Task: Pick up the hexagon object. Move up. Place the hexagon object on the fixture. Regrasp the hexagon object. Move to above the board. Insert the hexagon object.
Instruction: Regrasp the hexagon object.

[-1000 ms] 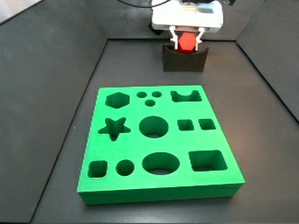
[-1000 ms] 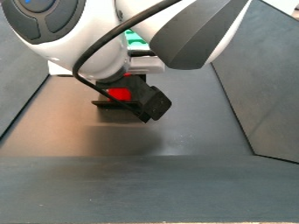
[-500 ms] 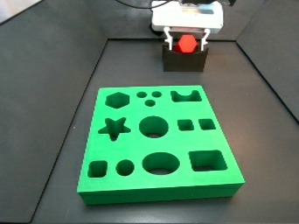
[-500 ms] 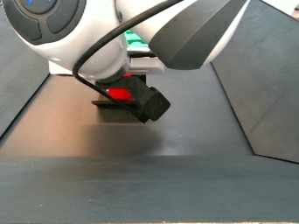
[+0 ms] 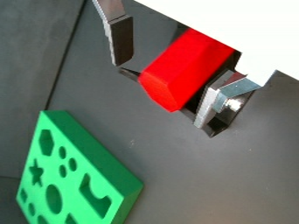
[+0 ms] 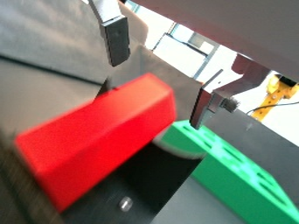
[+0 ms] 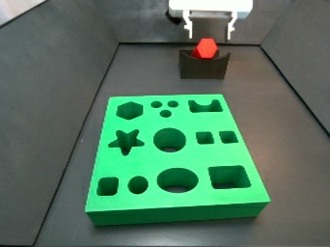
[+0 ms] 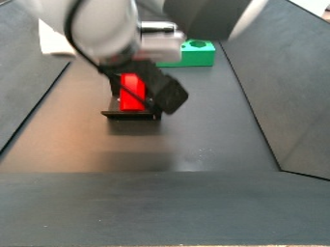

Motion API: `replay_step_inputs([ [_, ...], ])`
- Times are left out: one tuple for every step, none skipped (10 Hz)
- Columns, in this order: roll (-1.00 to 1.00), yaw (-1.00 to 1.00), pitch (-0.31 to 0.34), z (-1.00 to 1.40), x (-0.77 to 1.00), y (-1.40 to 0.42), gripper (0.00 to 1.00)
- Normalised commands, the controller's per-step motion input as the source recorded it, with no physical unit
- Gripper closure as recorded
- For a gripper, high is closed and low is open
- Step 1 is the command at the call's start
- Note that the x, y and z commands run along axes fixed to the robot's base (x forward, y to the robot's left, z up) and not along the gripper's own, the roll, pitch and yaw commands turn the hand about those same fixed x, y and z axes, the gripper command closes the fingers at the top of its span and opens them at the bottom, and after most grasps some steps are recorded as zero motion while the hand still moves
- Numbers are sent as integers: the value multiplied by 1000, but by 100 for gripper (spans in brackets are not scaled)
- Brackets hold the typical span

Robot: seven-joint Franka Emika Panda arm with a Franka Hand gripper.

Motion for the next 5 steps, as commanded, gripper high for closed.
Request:
replay_step_inputs([
  [69,11,35,915,-32,3,0],
  [63,9,51,728,-27,7,0],
  [58,3,74,477,-25,6,0],
  [61,-6,81,288,-24,8,0],
  [1000,32,57,866,-141,-784,0],
])
